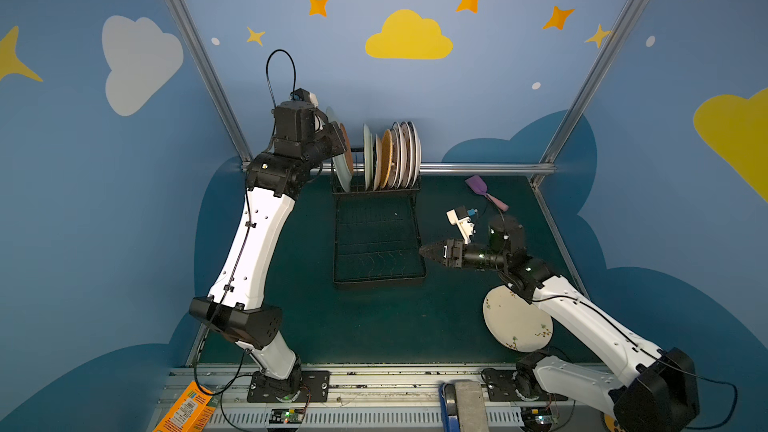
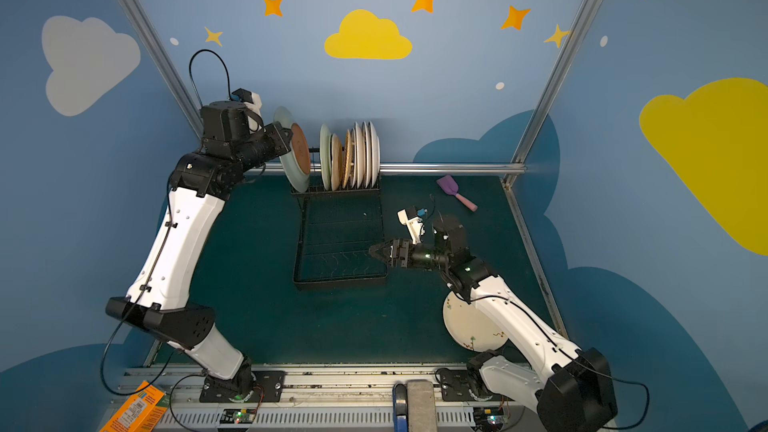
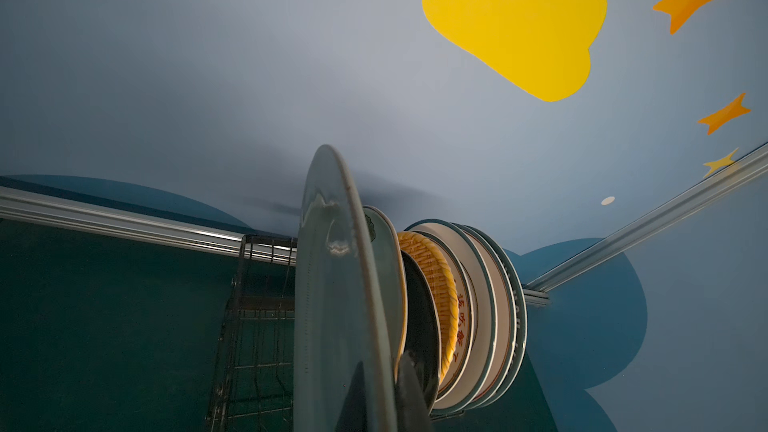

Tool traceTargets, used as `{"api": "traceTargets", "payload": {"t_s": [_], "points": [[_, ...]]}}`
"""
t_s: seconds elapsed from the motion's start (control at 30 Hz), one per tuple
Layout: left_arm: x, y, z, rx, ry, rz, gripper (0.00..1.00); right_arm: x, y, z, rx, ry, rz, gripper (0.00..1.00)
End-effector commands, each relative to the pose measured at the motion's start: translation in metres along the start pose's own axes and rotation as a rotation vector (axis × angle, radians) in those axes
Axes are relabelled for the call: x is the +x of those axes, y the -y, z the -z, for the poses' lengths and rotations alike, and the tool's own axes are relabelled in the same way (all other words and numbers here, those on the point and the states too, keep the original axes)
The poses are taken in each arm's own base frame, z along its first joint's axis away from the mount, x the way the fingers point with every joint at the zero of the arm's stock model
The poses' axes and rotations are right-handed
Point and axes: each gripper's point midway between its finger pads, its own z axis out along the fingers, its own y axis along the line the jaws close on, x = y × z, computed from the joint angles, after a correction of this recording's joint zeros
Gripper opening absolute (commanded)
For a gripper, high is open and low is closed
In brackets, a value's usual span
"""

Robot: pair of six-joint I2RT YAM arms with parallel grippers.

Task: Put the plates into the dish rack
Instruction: 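Lower the plain plate into the front rack slot with the left gripper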

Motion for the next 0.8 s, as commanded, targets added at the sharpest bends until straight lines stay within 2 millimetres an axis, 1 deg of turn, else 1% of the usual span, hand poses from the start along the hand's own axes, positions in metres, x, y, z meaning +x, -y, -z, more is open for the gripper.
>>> {"api": "traceTargets", "payload": {"t_s": [0.0, 0.2, 0.37, 0.77], "points": [[-0.050, 0.034, 0.021, 0.133, 0.159, 0.006, 0.04, 0.002, -0.001, -0.006, -0.011, -0.007, 0.016, 0.87], [-0.045, 0.035, -0.001, 0.139, 0.126, 0.011, 0.04, 0.004, -0.002, -0.007, -0.009, -0.013, 0.021, 0.87], [-0.039, 0.029, -0.018, 0.114, 0.100, 0.009, 0.04, 0.007, -0.002, -0.008, -0.011, -0.020, 0.018, 0.87], [-0.026, 0.030, -0.042, 0.105, 0.062, -0.027, 0.04, 0.012, -0.001, -0.006, -0.004, -0.021, 0.016, 0.87]]}}
